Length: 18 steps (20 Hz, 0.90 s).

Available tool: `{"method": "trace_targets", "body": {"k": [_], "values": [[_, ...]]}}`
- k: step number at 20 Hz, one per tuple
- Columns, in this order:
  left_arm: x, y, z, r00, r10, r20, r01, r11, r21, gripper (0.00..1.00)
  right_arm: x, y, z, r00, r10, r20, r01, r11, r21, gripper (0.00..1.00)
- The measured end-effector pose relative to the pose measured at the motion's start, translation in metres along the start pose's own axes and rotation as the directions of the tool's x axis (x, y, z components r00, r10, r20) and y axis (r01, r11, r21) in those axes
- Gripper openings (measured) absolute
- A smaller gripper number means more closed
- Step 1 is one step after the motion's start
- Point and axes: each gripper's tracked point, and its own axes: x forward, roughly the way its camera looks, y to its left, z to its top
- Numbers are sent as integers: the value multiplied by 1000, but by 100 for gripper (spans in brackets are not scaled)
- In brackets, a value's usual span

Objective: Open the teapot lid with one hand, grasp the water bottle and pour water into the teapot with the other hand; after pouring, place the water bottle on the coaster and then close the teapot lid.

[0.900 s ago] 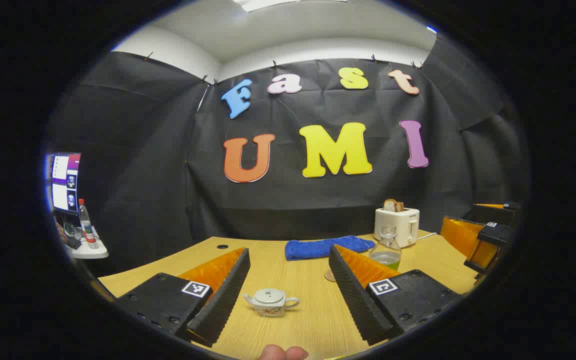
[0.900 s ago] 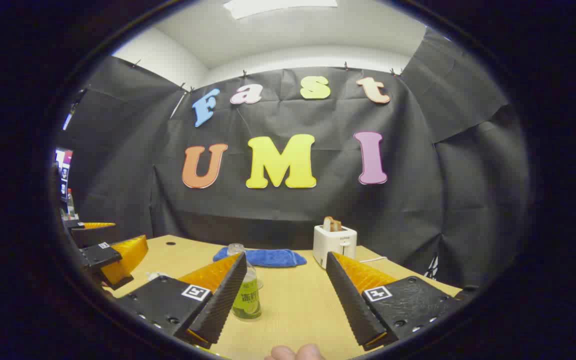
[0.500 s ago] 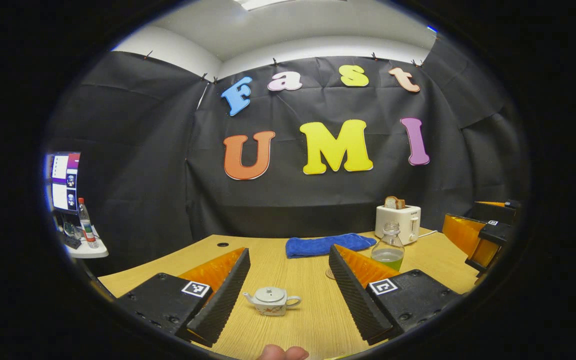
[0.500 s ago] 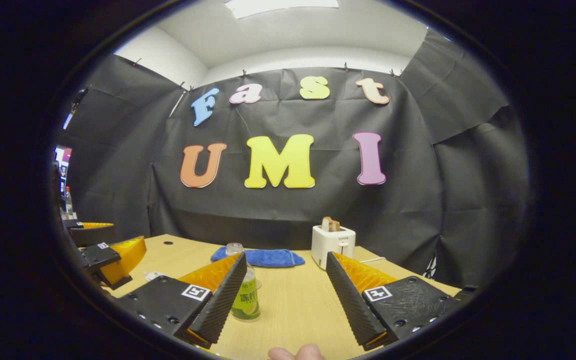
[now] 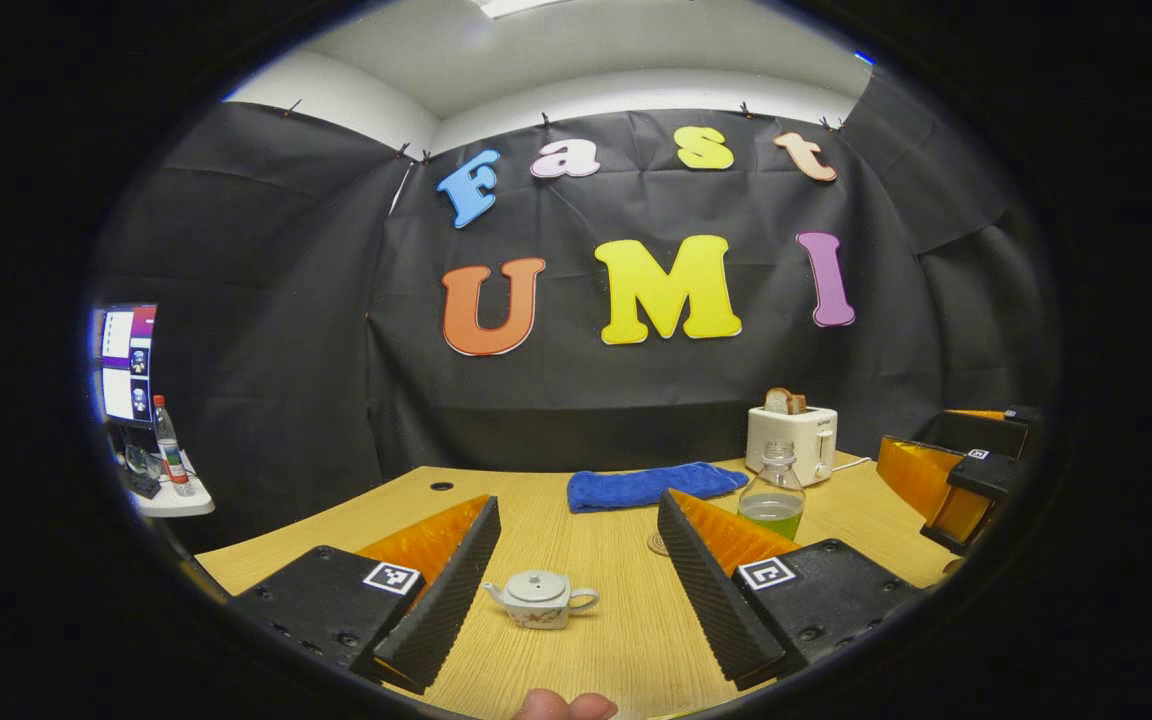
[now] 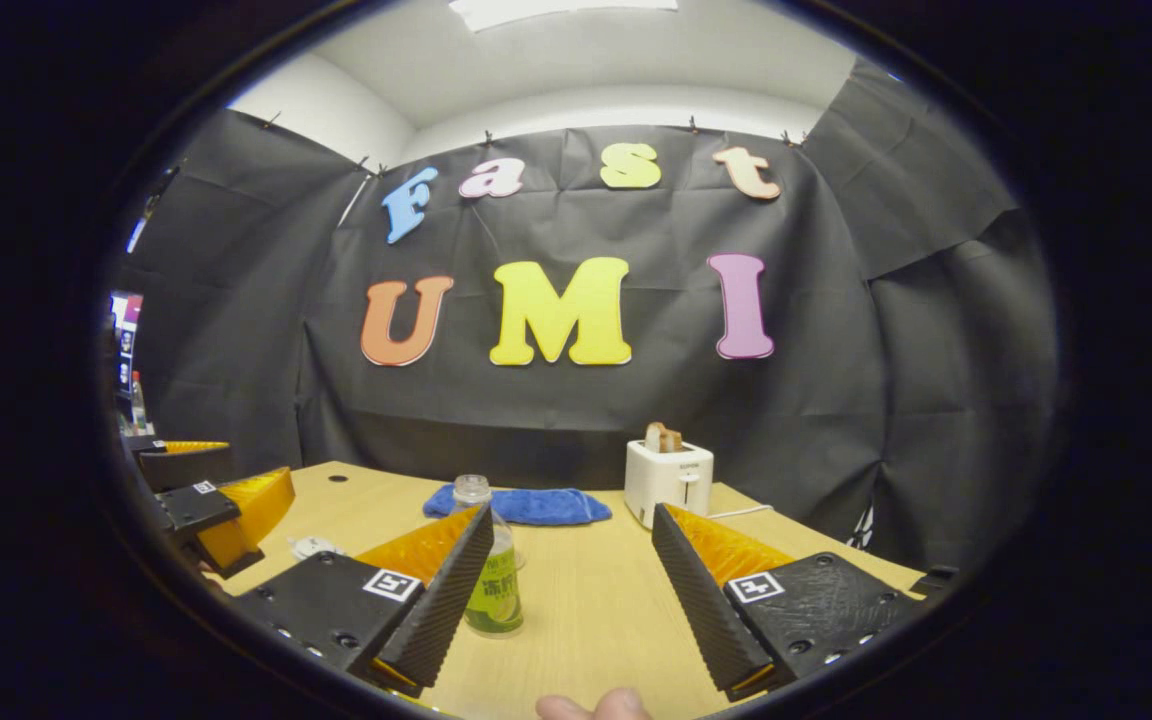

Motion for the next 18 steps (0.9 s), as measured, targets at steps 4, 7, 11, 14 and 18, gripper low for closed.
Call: {"method": "trace_targets", "body": {"k": [4, 7, 11, 14, 18], "values": [[0, -4, -5, 1000, -2, -10, 2, 1000, 7, 99, 1, 2, -3, 1000, 8, -2, -9, 1000, -8, 95], [1, -7, -7, 1000, -2, -13, 2, 1000, 8, 99, 3, 2, -5, 1000, 17, -3, -17, 1000, -23, 95], [3, 1, -17, 999, 15, -35, -16, 1000, -11, 99, 8, -1, -13, 1000, 23, -18, -24, 999, -30, 95], [4, 7, -39, 996, 9, -94, -12, 1000, -26, 99, 11, -7, -27, 999, 22, -41, -23, 999, -25, 95], [10, 19, -66, 988, 28, -149, -30, 1000, -9, 99, 10, -18, -46, 997, 19, -71, -22, 999, -44, 95]]}}
